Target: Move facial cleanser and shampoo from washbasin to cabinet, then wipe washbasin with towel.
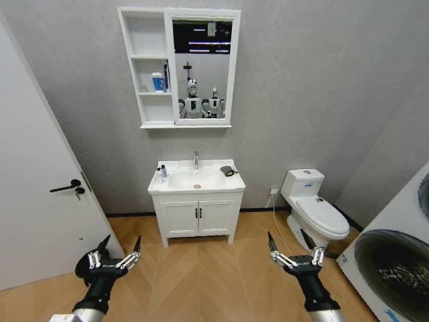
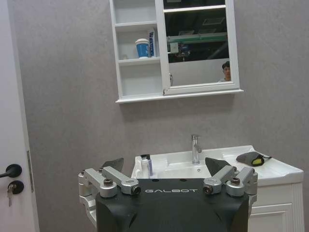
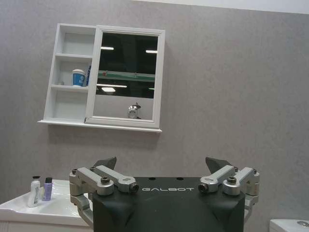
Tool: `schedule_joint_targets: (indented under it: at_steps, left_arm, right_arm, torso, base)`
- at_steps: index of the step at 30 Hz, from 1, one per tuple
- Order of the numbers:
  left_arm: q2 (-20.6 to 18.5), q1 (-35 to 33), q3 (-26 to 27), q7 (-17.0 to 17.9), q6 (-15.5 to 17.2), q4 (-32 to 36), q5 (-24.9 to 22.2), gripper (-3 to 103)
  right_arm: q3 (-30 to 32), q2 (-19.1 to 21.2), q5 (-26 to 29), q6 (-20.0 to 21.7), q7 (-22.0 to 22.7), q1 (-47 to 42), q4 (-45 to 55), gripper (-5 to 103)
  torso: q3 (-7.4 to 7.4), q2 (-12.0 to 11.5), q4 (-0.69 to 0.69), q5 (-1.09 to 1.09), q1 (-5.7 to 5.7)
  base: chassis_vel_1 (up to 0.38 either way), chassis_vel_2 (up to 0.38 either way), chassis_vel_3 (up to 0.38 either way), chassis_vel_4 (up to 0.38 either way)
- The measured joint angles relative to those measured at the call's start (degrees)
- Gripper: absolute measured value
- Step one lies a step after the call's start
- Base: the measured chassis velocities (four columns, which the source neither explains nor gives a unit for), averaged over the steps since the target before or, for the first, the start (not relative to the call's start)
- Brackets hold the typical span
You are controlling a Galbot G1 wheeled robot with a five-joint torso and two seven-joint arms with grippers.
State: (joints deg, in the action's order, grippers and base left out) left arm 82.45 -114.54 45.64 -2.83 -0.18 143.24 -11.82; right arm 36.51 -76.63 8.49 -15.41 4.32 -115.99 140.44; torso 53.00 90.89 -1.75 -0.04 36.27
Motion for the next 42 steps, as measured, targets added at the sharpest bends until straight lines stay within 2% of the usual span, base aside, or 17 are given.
schedule_joint_targets:
  at_steps: [13, 25, 30, 31, 36, 37, 42]
  left_arm:
    - [-0.1, 0.0, -0.3, -0.1, -0.3, 0.0, 0.4, 96]
    - [-0.5, 0.2, -0.6, -0.2, -0.4, 0.0, 0.5, 96]
    - [-0.5, 0.1, -0.7, -0.2, -0.4, 0.0, 0.6, 96]
    - [-0.5, 0.1, -0.7, -0.2, -0.4, 0.0, 0.7, 96]
    - [-0.7, 0.2, -0.7, -0.3, -0.4, 0.0, 0.7, 96]
    - [-1.0, 0.3, -0.7, -0.3, -0.4, 0.0, 0.7, 96]
    - [-3.6, 1.6, -1.0, -0.3, 0.3, -1.7, -0.7, 96]
  right_arm:
    - [0.0, -0.2, 0.0, -0.5, -0.1, -0.2, 0.0, 100]
    - [-0.1, -0.3, -0.5, -0.7, -0.4, -0.2, -0.5, 100]
    - [-0.1, -0.3, -0.5, -0.8, -0.4, -0.1, -0.7, 100]
    - [-0.2, -0.3, -0.6, -1.0, -0.4, 0.0, -0.8, 100]
    - [-0.4, -0.3, -1.6, -1.9, -0.4, 0.1, -1.2, 100]
    - [-0.4, -0.3, -2.2, -2.5, -0.5, 0.2, -1.3, 100]
    - [-0.8, -0.3, -3.2, -3.2, -1.3, 0.3, -2.1, 100]
  torso:
    - [0.00, 0.0, 0.01, 0.01, 0.00]
    - [0.00, 0.0, 0.00, -0.03, 0.00]
    - [0.02, 0.0, 0.00, 0.03, 0.04]
    - [0.00, 0.0, 0.00, -0.02, 0.01]
    - [0.02, 0.0, 0.02, 0.04, 0.07]
    - [0.01, 0.0, 0.00, -0.03, 0.05]
    - [0.02, 0.0, -0.01, 0.00, 0.06]
  base:
    - [-0.104, 0.108, 0.101, -0.109]
    - [-0.265, 0.248, 0.278, -0.263]
    - [-0.305, 0.312, 0.304, -0.318]
    - [-0.334, 0.316, 0.322, -0.304]
    - [-0.299, 0.292, 0.290, -0.282]
    - [-0.235, 0.261, 0.263, -0.179]
    - [-0.123, 0.097, 0.032, -0.048]
